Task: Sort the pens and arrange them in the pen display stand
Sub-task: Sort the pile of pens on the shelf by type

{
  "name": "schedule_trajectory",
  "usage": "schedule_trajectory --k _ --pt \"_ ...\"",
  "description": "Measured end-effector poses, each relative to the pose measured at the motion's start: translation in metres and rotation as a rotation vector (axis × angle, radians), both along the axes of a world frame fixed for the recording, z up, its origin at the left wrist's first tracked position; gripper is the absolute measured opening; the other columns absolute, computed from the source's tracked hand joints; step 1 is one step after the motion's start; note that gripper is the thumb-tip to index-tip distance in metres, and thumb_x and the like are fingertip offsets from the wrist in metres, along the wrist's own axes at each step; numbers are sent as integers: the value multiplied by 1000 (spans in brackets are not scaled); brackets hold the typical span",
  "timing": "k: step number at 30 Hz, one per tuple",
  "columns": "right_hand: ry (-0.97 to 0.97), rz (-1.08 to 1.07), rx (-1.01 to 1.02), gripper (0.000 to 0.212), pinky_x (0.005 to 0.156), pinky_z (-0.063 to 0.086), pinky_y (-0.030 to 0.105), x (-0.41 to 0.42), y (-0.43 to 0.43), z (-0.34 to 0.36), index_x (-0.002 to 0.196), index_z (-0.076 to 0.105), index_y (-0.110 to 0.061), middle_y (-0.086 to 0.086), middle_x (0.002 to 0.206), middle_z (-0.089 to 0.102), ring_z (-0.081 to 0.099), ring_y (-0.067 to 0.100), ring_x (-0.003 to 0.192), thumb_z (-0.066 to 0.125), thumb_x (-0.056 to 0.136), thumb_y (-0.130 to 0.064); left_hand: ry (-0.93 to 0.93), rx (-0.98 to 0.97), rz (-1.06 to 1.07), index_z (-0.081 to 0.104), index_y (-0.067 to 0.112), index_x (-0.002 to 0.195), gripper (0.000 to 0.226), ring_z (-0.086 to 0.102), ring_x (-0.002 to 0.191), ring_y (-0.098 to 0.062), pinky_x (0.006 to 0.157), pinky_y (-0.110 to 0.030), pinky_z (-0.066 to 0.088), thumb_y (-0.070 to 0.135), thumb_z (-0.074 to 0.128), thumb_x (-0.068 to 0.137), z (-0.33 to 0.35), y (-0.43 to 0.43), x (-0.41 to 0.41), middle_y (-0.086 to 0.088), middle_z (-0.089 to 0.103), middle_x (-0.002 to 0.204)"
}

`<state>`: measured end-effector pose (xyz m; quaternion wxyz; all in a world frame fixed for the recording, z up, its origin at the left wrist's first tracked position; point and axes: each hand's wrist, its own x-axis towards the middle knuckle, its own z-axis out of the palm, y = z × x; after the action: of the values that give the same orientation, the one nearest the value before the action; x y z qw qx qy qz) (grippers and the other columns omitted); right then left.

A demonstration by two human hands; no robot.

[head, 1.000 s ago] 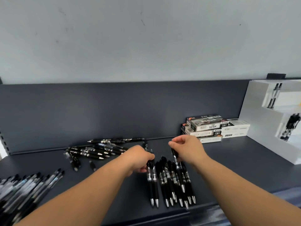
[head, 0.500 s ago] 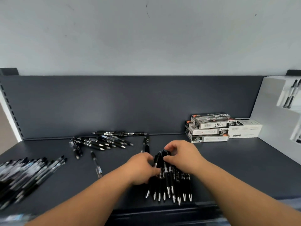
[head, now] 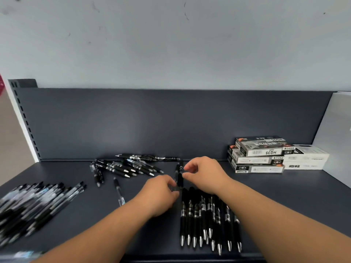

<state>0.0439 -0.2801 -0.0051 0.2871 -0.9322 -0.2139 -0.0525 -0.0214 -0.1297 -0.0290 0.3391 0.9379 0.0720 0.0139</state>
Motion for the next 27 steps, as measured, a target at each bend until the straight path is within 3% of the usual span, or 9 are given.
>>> schedule_trajectory --k 3,6,9,14,18,22,25,27 --pt "46 -12 -49 19 83 49 23 13 13 0 100 70 -28 -14 86 63 63 10 93 70 83 -36 -61 142 55 61 25 112 31 62 96 -15 84 -23 47 40 66 85 6 11 12 5 67 101" --pt "108 -62 -115 18 87 52 28 23 24 -3 96 69 -31 -11 96 68 64 13 96 71 80 -38 -8 246 25 60 28 110 37 58 105 -15 89 -28 48 48 67 80 7 13 23 5 66 108" --pt "163 -95 -228 24 88 53 32 29 32 -4 100 67 -26 -6 106 68 63 17 99 70 80 -40 20 340 23 61 31 105 27 59 106 -17 87 -30 50 39 63 79 9 18 31 6 66 109" --pt "187 -156 -339 40 81 56 34 32 45 1 115 60 -19 -1 106 64 63 19 96 65 77 -30 51 521 43 60 27 110 29 60 106 -21 84 -32 49 28 57 81 15 42 31 2 62 114" --pt "194 -224 -239 34 77 56 33 32 52 7 109 59 -17 1 100 63 63 21 89 63 77 -29 30 607 25 58 27 114 31 59 109 -21 84 -32 46 29 56 83 22 58 28 2 60 117" --pt "3 -273 -83 18 72 55 31 27 54 22 96 63 -19 -2 94 65 62 20 85 60 80 -26 -121 509 29 54 32 120 36 56 111 -17 87 -32 47 44 57 86 29 71 29 7 57 119" --pt "-122 -218 22 12 69 53 28 18 63 32 95 65 -24 -7 92 66 61 14 82 58 85 -24 -304 365 -20 44 38 131 46 57 107 -14 87 -33 49 44 59 87 33 76 31 11 49 125" --pt "-177 -132 67 14 70 47 19 12 71 34 98 69 -25 -11 94 67 58 7 81 60 87 -24 -432 297 -78 39 40 138 55 55 106 -11 91 -33 48 40 61 88 36 79 33 12 42 130"
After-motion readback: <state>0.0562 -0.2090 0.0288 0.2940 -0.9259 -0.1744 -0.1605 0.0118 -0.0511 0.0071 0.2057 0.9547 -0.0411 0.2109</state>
